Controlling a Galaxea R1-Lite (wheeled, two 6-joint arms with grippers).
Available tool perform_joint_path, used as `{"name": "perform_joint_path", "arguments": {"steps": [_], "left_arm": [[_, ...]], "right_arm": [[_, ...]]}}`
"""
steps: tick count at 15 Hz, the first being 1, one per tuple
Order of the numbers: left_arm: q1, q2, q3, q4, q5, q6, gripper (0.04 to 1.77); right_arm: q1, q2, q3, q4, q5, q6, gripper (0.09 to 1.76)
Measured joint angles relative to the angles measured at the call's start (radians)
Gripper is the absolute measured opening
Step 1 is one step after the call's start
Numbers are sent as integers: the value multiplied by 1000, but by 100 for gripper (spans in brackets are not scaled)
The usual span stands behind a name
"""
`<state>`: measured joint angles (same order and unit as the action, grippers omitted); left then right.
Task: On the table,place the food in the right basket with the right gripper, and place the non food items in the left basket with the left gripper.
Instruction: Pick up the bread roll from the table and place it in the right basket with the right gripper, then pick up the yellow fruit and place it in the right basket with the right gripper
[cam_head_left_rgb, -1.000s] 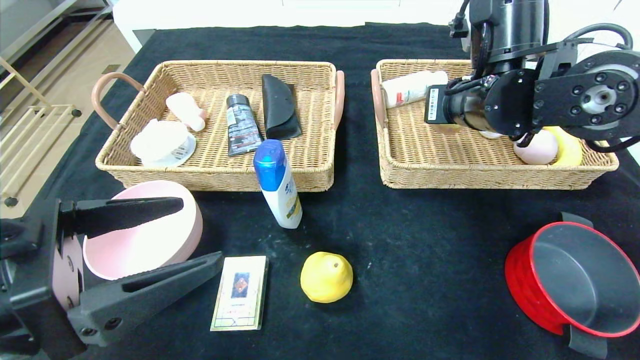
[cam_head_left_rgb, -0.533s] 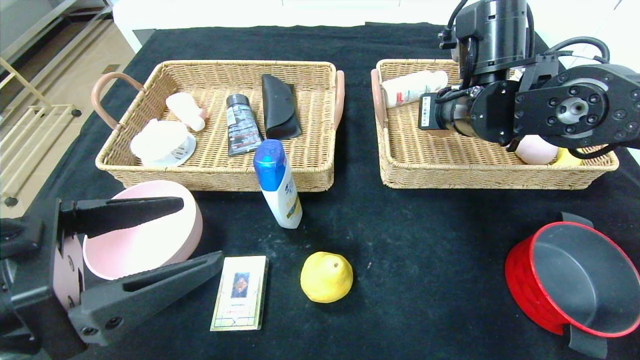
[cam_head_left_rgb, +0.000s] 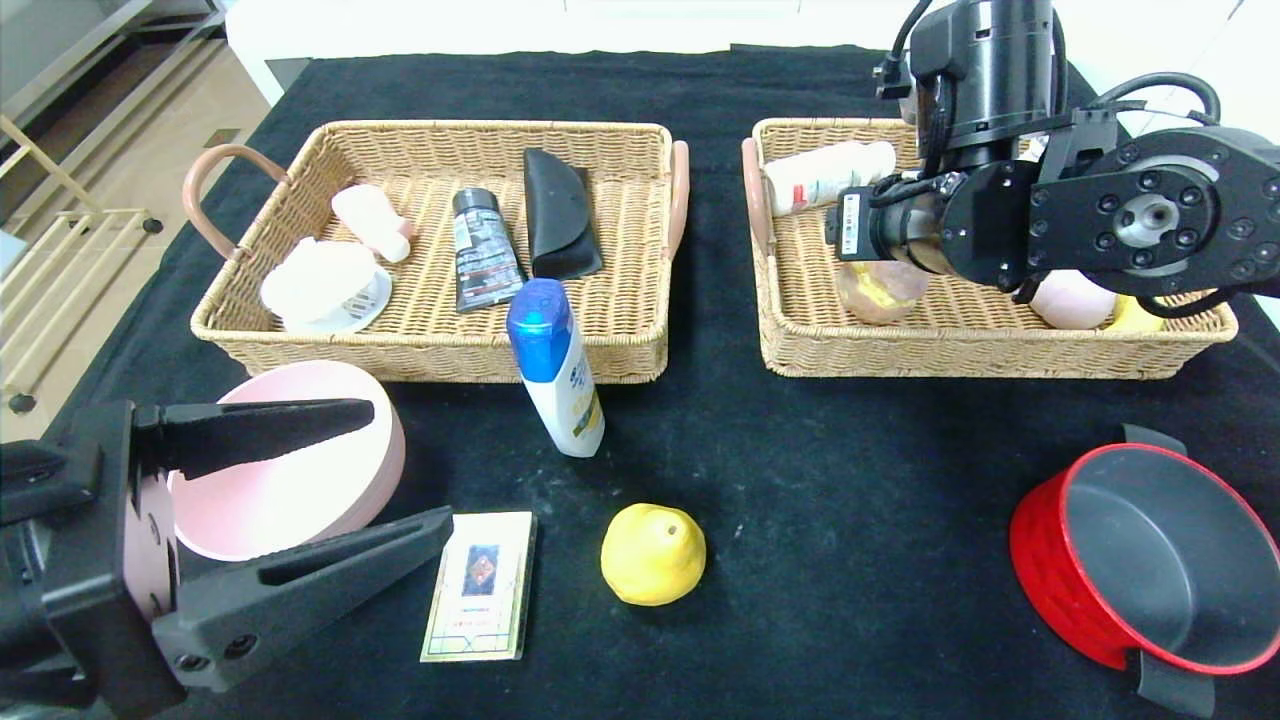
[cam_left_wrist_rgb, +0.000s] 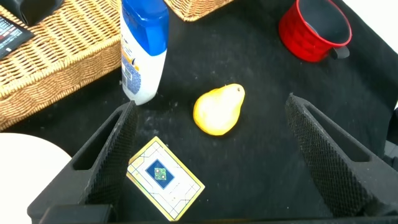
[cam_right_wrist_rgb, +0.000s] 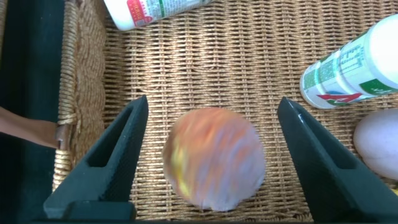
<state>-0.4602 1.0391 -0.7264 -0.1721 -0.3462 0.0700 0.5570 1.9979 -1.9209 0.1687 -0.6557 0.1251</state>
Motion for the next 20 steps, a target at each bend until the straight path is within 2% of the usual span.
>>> {"name": "perform_joint_path", "arguments": {"steps": [4, 6, 10, 14, 20], "left_arm": [[1, 1, 0, -1, 0, 0, 172], [1, 4, 0, -1, 0, 0, 172], [3, 10, 1, 0, 0, 0, 172], [3, 8, 1, -1, 0, 0, 172], [14, 5, -3, -1, 0, 0, 172]], "right_arm": [[22, -36, 15, 21, 5, 3, 160], [59, -74, 49, 57, 7, 16, 162], [163, -166, 211, 71, 10, 49, 166], [276, -258, 366, 73, 48, 143, 168], [410, -283, 495, 68, 62, 205, 169]]}}
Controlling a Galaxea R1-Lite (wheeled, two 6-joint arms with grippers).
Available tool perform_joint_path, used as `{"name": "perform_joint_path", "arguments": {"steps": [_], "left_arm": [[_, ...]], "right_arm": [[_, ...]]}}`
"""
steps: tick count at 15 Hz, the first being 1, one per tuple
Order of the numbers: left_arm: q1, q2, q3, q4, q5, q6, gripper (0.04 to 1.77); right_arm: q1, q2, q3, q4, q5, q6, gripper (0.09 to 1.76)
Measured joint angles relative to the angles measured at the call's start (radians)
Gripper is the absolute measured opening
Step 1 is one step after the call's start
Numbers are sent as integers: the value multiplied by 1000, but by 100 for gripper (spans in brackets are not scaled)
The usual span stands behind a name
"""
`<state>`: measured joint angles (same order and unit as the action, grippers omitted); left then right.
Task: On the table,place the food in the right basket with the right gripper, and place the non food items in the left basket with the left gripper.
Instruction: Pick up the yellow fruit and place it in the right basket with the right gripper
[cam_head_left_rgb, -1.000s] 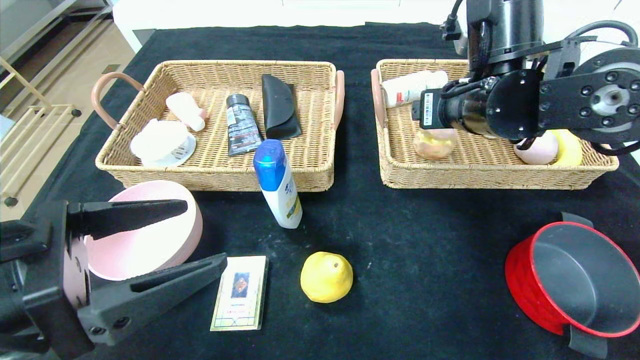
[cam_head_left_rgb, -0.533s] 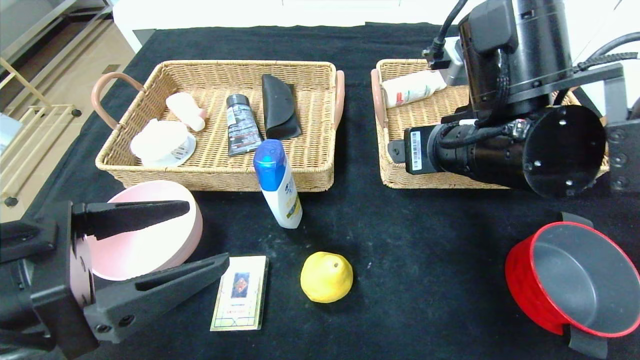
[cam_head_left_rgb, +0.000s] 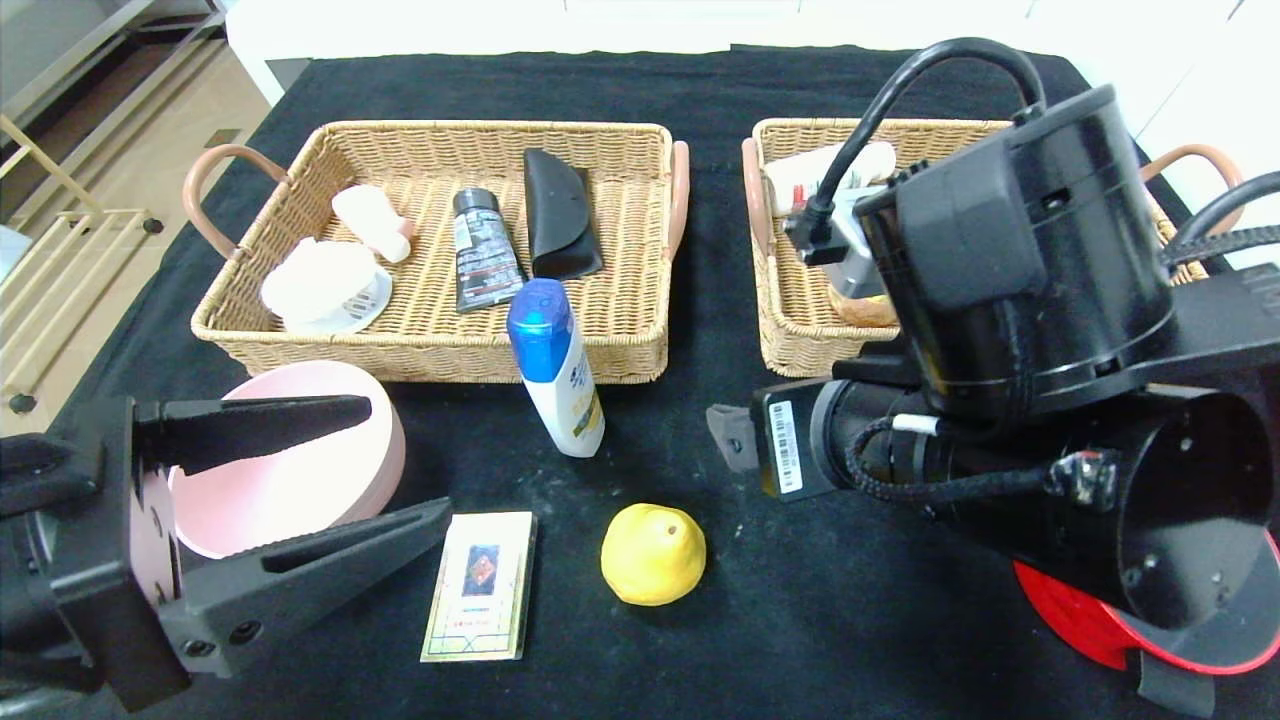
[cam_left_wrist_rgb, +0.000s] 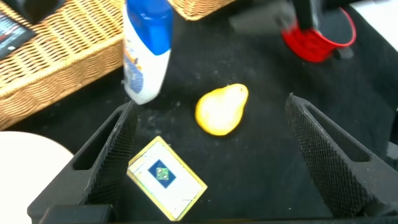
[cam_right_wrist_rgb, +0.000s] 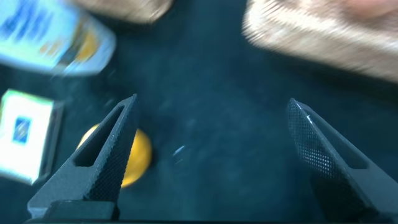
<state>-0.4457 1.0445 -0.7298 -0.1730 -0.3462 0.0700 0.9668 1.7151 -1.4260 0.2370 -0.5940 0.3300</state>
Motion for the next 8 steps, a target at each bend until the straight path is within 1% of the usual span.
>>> {"name": "perform_joint_path", "arguments": {"steps": [3, 6, 8], "left_arm": [[15, -4, -5, 0, 0, 0, 172], [31, -11, -11, 1, 0, 3, 172], [40, -14, -14, 1, 0, 4, 172]], "right_arm": [[63, 36, -4, -2, -6, 21, 170], [101, 68, -13, -4, -7, 27, 170], [124, 88, -16, -4, -8, 55, 170]]}}
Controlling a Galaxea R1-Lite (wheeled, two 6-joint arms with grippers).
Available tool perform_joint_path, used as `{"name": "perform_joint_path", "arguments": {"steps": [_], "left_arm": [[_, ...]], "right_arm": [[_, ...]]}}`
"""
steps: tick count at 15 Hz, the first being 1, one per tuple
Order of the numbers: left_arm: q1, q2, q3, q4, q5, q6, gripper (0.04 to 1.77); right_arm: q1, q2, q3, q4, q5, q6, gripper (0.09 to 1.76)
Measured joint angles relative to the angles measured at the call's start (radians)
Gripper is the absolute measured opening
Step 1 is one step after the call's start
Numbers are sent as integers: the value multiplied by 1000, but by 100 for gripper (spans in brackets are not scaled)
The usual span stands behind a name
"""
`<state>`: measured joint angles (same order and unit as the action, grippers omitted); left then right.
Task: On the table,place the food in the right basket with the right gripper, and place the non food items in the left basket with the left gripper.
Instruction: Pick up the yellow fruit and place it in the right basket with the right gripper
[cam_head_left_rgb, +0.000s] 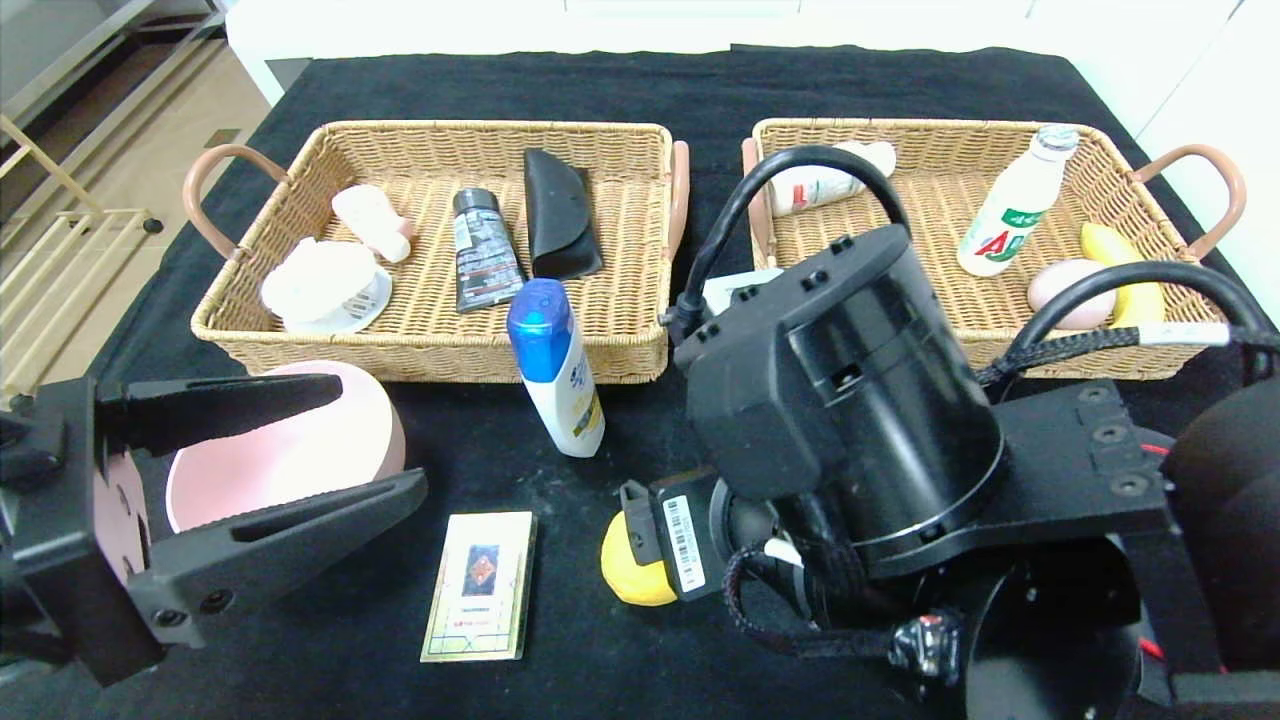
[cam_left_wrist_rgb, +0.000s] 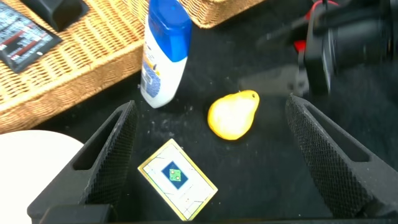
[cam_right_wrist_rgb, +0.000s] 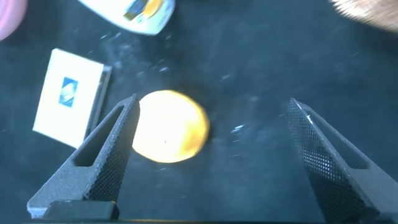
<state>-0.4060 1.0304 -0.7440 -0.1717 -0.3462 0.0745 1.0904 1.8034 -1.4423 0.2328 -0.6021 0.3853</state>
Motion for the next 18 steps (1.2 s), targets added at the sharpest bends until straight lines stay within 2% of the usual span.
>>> {"name": "perform_joint_path", "arguments": {"steps": [6, 10, 18], "left_arm": [[17, -9, -5, -1, 0, 3, 172], [67, -24, -24, 8, -4, 9, 172], [70, -38, -22, 13, -6, 30, 172]], "right_arm": [[36, 48, -4, 5, -3, 9, 170], [37, 76, 0, 1, -23, 5, 170], [40, 143, -7, -10, -25, 22, 170]]}}
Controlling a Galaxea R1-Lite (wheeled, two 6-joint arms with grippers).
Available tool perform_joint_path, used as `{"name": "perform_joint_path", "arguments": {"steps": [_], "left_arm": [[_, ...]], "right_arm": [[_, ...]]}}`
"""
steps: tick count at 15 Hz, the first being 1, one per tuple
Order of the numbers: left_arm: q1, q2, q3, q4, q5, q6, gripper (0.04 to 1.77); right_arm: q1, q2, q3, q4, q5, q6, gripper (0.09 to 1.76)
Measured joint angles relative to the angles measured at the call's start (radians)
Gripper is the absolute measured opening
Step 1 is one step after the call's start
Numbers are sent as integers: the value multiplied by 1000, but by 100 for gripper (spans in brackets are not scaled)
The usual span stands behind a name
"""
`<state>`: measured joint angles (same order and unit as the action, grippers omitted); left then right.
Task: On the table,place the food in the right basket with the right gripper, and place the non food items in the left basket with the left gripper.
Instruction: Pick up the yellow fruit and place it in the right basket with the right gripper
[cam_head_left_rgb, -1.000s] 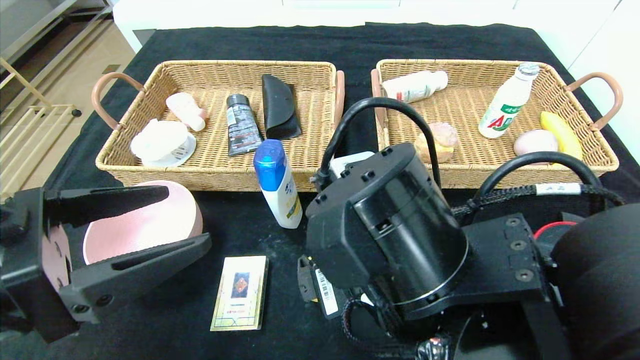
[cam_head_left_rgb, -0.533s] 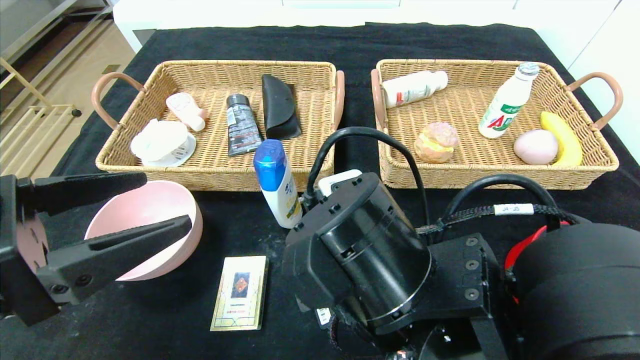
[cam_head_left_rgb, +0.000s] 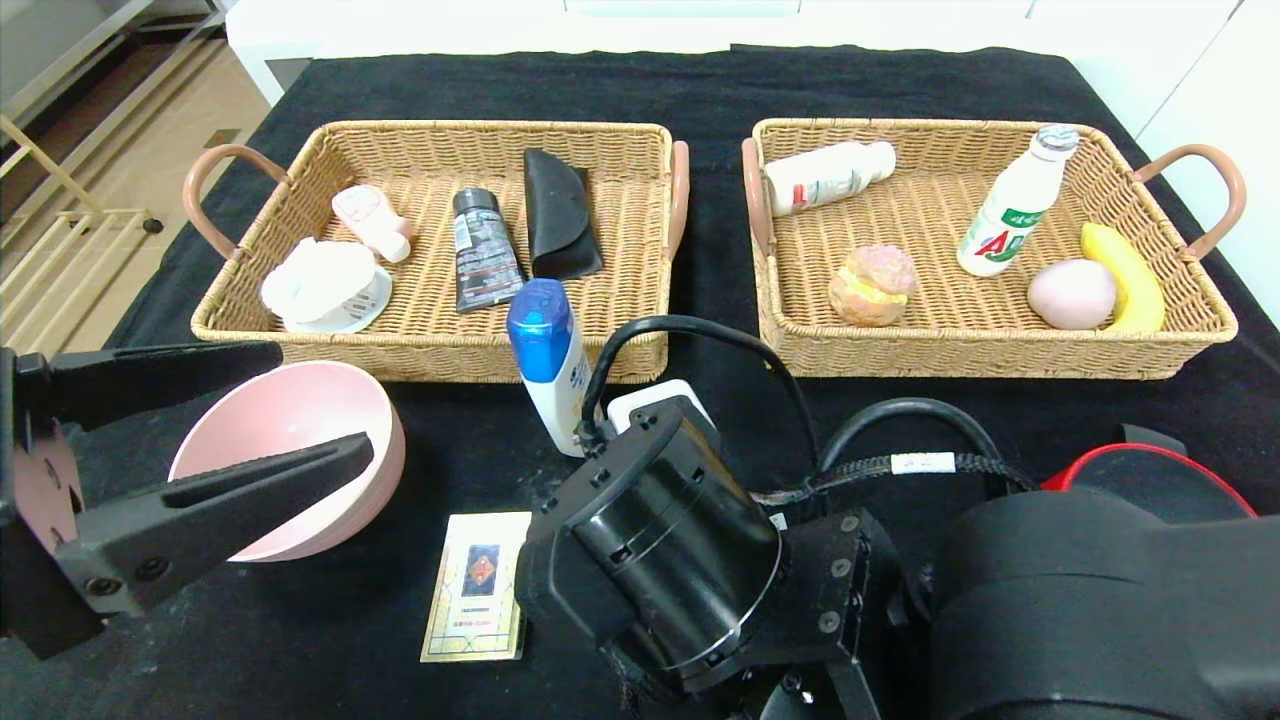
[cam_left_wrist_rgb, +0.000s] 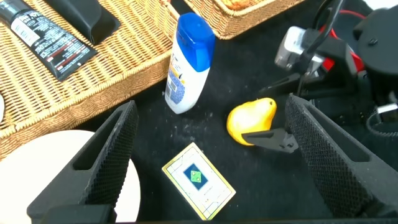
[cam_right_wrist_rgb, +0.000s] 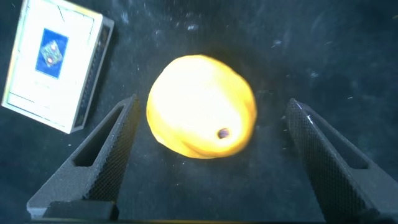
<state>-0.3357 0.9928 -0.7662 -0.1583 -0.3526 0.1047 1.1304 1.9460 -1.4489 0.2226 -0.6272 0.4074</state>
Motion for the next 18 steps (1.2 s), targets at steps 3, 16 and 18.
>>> {"name": "perform_joint_path", "arguments": {"steps": [3, 16, 18], "left_arm": [[-1, 0, 1, 0, 0, 0, 172], [-3, 1, 4, 1, -2, 4, 172], [-3, 1, 4, 2, -3, 6, 172]], "right_arm": [[0, 22, -7, -1, -3, 1, 170], [-7, 80, -60, 1, -23, 11, 171], [-9, 80, -61, 6, -23, 10, 157]]}}
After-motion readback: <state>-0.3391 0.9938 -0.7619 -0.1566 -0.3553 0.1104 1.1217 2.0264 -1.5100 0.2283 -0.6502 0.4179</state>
